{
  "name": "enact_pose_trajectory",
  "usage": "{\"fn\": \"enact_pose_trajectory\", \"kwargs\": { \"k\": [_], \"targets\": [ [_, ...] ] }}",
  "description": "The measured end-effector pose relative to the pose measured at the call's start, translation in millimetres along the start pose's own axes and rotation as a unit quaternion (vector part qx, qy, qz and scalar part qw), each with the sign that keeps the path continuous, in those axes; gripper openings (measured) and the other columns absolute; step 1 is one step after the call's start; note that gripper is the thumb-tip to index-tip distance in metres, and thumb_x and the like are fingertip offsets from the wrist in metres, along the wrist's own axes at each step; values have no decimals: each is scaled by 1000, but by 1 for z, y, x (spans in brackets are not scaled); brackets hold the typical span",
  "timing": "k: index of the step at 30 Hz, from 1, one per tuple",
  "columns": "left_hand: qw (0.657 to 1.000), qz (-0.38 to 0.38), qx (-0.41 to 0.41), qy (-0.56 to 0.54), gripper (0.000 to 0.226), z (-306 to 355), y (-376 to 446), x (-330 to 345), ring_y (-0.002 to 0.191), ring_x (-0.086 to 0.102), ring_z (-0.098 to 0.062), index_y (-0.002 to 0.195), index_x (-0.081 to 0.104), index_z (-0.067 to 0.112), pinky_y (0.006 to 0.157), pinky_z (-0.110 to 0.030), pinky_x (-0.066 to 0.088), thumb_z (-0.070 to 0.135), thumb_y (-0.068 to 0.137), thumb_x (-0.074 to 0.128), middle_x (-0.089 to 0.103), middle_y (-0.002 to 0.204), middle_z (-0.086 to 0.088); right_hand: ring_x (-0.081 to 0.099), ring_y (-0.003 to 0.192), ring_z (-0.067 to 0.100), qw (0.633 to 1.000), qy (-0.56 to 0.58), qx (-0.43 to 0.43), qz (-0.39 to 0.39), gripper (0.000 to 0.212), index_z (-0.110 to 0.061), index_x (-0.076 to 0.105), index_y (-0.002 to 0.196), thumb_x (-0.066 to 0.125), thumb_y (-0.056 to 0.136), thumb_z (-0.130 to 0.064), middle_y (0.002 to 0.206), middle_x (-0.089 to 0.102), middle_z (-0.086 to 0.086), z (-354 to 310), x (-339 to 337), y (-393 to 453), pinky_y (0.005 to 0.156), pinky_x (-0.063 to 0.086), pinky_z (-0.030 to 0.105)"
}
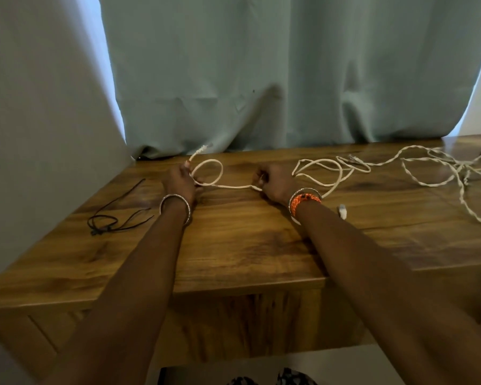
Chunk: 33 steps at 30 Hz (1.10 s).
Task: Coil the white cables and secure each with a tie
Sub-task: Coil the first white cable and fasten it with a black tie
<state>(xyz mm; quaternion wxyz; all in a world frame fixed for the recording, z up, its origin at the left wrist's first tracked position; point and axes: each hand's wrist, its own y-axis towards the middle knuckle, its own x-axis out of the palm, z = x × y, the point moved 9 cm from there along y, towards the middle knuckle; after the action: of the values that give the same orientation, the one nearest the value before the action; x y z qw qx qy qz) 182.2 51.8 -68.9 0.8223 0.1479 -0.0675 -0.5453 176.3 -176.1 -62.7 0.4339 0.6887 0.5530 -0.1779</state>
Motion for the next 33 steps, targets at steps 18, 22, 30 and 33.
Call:
{"fn": "enact_pose_trajectory", "kwargs": {
  "k": [18,22,30,33],
  "targets": [
    [953,-194,-104,-211,5,12,-35,47,54,67,-9,90,55,2,48,-19,53,3,93,52,68,72,-10,59,82,22,986,40,-142,70,15,-11,59,87,55,84,-25,89,65,6,-80,-2,-31,77,50,44],
    [958,-208,-83,-179,6,12,-36,48,54,67,-9,86,55,4,49,-21,54,3,91,55,70,60,-3,59,83,21,986,-9,-159,40,16,-20,61,90,54,86,-33,86,66,0,-74,4,-34,87,45,42],
    [974,-218,-2,-58,18,20,-34,37,59,52,-12,72,56,16,47,-22,44,8,86,64,58,62,3,54,57,10,967,238,-45,81,20,-14,61,65,62,86,-16,59,58,-3,-56,-9,-21,56,42,25],
    [988,-107,-5,-109,20,22,-18,18,53,51,-14,72,53,13,39,-20,47,4,89,59,55,61,-4,61,64,22,937,327,27,117,20,-11,58,71,52,91,-9,68,60,5,-36,-17,-13,61,50,34]
  ]
}}
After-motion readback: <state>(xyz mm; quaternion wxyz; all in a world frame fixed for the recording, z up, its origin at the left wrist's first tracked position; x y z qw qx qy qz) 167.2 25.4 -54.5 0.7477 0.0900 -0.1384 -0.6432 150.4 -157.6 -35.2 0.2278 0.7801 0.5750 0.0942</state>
